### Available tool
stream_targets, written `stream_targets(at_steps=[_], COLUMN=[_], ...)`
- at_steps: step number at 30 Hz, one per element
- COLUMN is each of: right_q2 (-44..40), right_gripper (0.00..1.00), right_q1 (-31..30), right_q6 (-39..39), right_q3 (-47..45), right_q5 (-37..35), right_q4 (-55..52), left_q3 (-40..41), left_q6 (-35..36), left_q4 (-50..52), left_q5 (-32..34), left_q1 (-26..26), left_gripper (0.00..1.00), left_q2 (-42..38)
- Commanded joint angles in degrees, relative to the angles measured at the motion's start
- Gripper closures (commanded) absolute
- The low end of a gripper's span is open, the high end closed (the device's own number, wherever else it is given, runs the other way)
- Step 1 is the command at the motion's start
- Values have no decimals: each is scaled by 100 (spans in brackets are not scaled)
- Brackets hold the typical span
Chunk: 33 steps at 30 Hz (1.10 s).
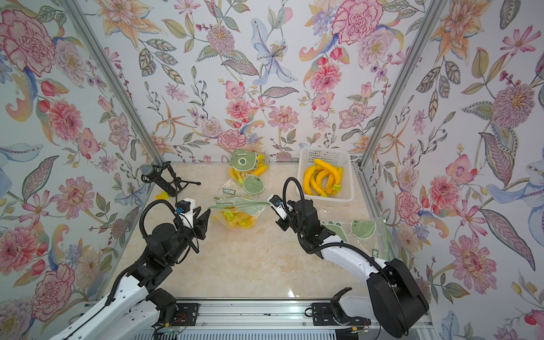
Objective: Open the zip-top bag and take out the banana
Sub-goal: Unzip the zipper on the zipper food storage bag, then open the zipper of the food storage bag at the center of the board.
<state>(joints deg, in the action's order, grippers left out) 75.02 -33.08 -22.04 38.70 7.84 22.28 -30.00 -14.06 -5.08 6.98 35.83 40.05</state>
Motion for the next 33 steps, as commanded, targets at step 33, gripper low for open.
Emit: stream_targets(at_steps=[33], right_q2=[-199], right_gripper=[100], right_q1=[73], right_q6=[38], right_q3=[-627], right_q5=[-63], right_q4=[925], left_q3=[-4184], left_q6=[99], left_q4=[4059], left_q5=[-71], left_q1=[1631], left_gripper=[51], left_q2=[4524])
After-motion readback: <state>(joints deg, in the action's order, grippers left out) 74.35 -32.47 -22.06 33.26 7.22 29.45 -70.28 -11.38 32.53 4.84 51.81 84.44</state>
